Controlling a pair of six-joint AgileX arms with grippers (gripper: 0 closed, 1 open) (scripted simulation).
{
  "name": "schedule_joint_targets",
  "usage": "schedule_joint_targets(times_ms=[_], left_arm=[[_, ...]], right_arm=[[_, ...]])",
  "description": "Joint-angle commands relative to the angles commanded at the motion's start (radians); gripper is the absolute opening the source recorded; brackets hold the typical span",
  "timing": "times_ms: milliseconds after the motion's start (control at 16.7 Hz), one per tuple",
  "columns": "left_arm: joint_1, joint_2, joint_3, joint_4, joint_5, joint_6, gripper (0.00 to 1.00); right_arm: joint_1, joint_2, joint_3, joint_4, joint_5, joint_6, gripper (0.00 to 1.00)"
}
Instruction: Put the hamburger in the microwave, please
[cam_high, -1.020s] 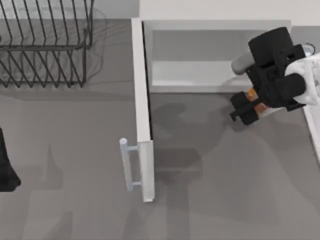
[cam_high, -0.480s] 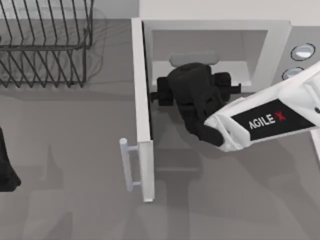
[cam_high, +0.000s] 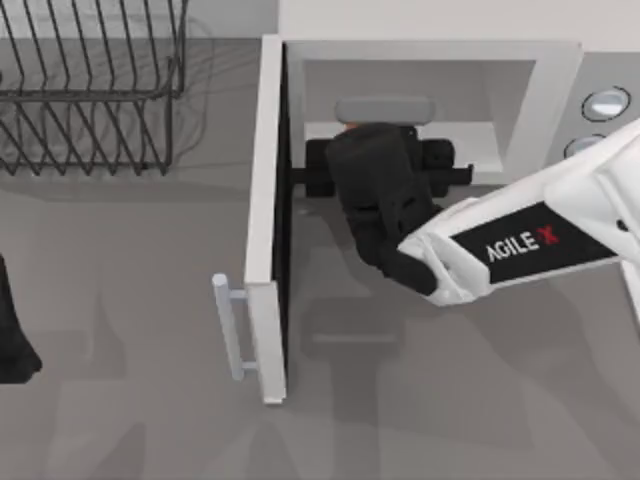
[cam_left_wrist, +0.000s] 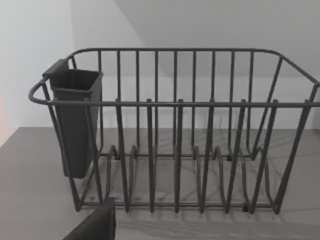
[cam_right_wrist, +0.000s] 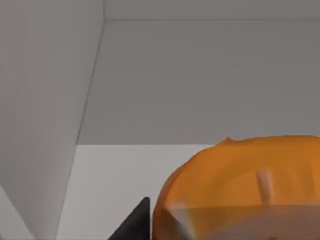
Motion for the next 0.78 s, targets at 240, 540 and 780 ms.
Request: schedule_joint_targets(times_ms=[240, 540, 780], left_arm=[[0.0, 0.0, 0.0, 0.0, 0.0, 0.0, 1.0], [0.0, 0.0, 0.0, 0.0, 0.0, 0.0, 1.0], [0.0, 0.0, 0.0, 0.0, 0.0, 0.0, 1.0]], right_arm=[[-0.016, 0.057, 0.071, -0.028, -0.011, -0.007, 0.0], [-0.075, 0.235, 0.379, -0.133, -0.065, -0.038, 0.0], [-0.132, 0.381, 0.663, -0.232, -0.118, -0.07, 0.0]])
